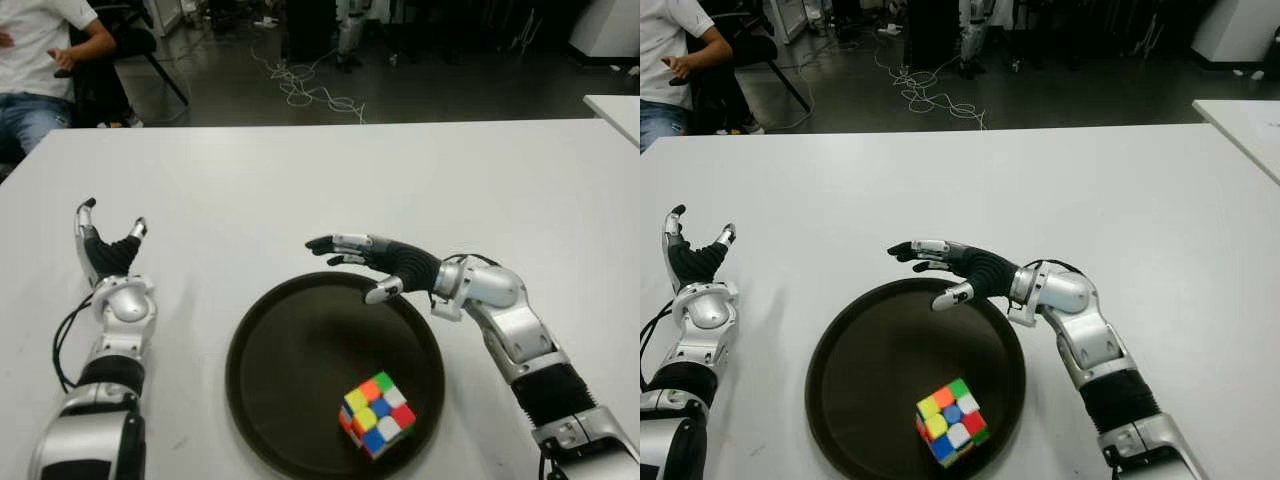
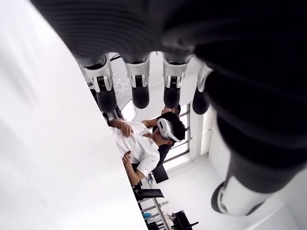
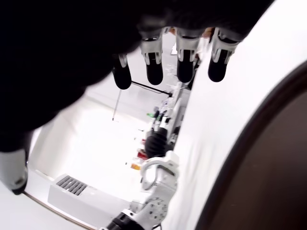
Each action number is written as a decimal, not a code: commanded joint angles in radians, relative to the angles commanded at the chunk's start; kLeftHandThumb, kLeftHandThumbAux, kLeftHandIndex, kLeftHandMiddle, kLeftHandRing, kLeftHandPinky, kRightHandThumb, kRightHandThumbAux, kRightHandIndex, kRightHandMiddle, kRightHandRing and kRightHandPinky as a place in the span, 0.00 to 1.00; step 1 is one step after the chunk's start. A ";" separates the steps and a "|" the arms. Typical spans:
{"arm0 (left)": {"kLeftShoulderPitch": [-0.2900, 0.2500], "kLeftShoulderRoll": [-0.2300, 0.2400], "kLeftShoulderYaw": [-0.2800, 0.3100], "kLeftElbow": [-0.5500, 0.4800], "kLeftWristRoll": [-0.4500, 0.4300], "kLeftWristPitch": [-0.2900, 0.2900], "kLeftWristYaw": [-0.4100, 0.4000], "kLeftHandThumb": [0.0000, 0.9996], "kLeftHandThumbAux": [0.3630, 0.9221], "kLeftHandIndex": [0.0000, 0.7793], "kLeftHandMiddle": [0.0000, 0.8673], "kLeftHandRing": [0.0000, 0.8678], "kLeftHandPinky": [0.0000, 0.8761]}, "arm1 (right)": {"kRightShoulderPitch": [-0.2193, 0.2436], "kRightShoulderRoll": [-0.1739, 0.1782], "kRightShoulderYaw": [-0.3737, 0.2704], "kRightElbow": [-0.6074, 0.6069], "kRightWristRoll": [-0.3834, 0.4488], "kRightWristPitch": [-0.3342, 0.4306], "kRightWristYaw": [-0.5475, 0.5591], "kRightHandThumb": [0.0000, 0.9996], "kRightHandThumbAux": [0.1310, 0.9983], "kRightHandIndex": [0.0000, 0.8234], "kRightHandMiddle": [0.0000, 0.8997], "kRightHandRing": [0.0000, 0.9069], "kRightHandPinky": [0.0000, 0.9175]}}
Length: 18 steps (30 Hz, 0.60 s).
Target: Pick up the Rubik's Cube and put it in the plate
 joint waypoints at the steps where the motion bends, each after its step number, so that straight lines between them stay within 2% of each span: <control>1: 0.000 0.000 0.000 0.001 -0.001 -0.002 -0.001 0.00 0.70 0.00 0.01 0.01 0.04 | -0.001 0.001 0.000 0.003 0.001 0.000 0.002 0.00 0.43 0.00 0.01 0.00 0.00; 11: 0.001 -0.002 0.004 -0.002 -0.008 -0.013 -0.013 0.00 0.74 0.01 0.01 0.01 0.03 | -0.005 -0.001 -0.001 -0.003 0.001 0.040 0.014 0.00 0.44 0.00 0.01 0.00 0.00; 18: 0.002 -0.003 0.002 -0.006 -0.006 -0.015 -0.011 0.00 0.74 0.00 0.00 0.00 0.04 | -0.002 0.006 -0.004 0.005 -0.019 0.010 -0.011 0.00 0.42 0.00 0.00 0.00 0.00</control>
